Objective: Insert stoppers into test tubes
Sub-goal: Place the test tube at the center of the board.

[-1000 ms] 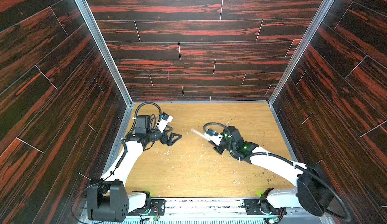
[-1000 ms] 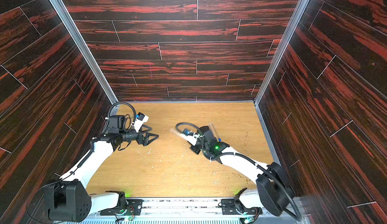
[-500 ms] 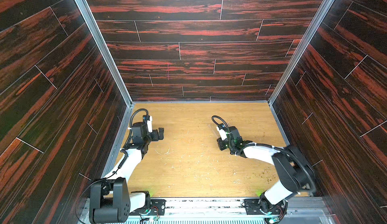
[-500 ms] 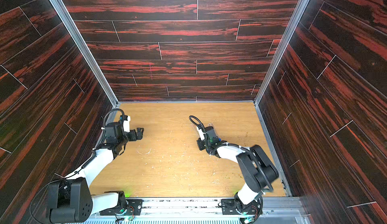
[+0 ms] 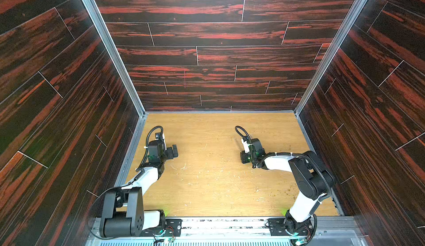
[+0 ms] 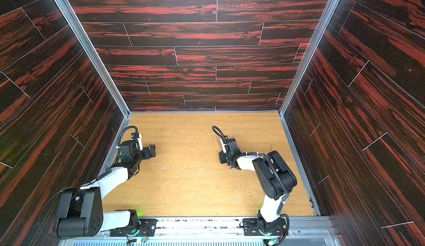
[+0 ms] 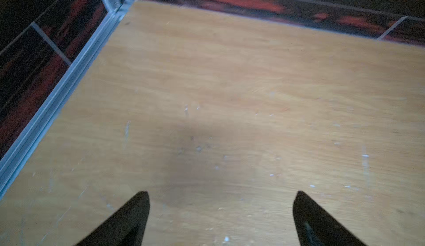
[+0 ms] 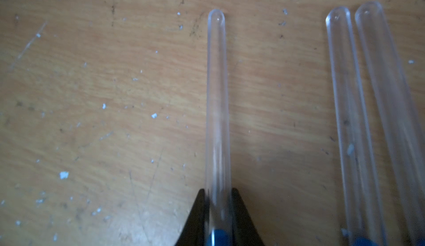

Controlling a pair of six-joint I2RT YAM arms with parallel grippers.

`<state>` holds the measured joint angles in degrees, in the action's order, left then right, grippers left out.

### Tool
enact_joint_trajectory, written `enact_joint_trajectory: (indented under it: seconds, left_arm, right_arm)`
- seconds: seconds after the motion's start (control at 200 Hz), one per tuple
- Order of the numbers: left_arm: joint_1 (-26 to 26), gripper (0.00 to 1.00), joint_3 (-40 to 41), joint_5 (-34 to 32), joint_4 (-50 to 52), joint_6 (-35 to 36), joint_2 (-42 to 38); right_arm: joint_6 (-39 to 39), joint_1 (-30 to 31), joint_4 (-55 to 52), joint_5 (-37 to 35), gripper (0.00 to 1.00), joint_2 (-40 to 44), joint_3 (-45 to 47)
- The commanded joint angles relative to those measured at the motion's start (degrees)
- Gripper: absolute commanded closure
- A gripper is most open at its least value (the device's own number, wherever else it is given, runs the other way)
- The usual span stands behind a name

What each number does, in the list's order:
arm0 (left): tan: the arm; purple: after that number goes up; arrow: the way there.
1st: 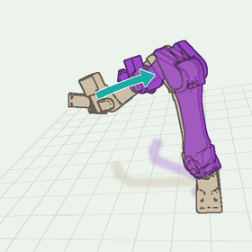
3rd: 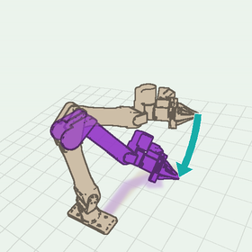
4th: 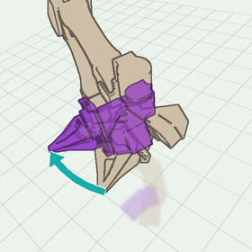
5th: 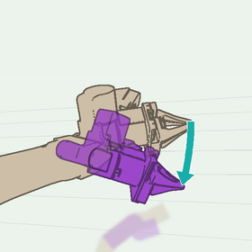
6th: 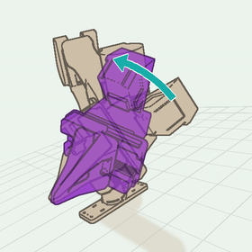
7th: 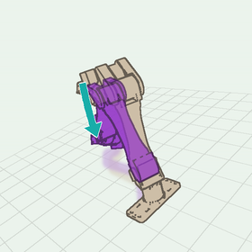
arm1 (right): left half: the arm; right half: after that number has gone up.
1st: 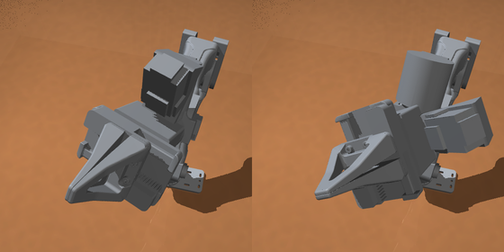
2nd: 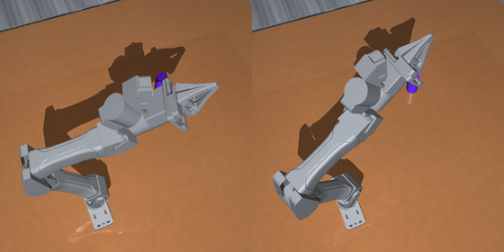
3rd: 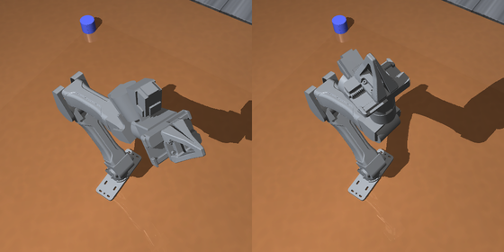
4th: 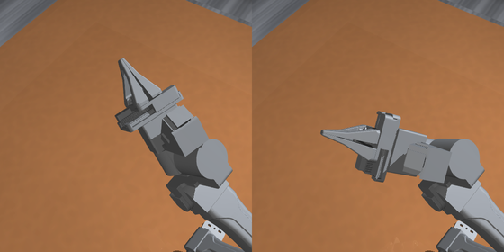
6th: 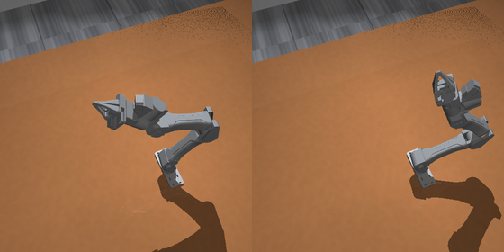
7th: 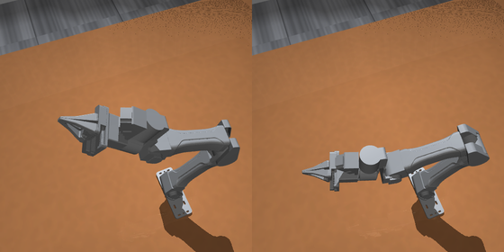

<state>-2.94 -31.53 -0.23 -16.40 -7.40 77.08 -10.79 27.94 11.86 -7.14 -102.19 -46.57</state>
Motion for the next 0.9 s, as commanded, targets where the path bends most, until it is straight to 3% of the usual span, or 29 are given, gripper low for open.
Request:
enact_joint_trajectory:
  seconds: [0.0,0.256,0.661,0.897]
  left_arm:
    - [-0.43,0.0,1.34,-4.58,-4.27,-2.85,1.15]
    - [-0.43,0.0,-0.13,-9.58,-5.78,-1.47,3.81]
    - [-0.43,0.0,0.12,-7.75,-11.43,1.32,5.78]
    - [-0.42,0.0,8.05,-4.34,-29.82,3.39,8.85]
  right_arm:
    - [-1.35,-0.26,-1.27,-0.5,0.76,-2.45,-0.32]
    - [-0.29,-0.26,-2.92,-1.34,0.6,0.74,-0.04]
    - [-0.2,-0.27,-6.91,-2.56,0.4,11.28,1.63]
    - [1.51,-0.61,-10.19,-4.96,0.33,16.67,1.0]
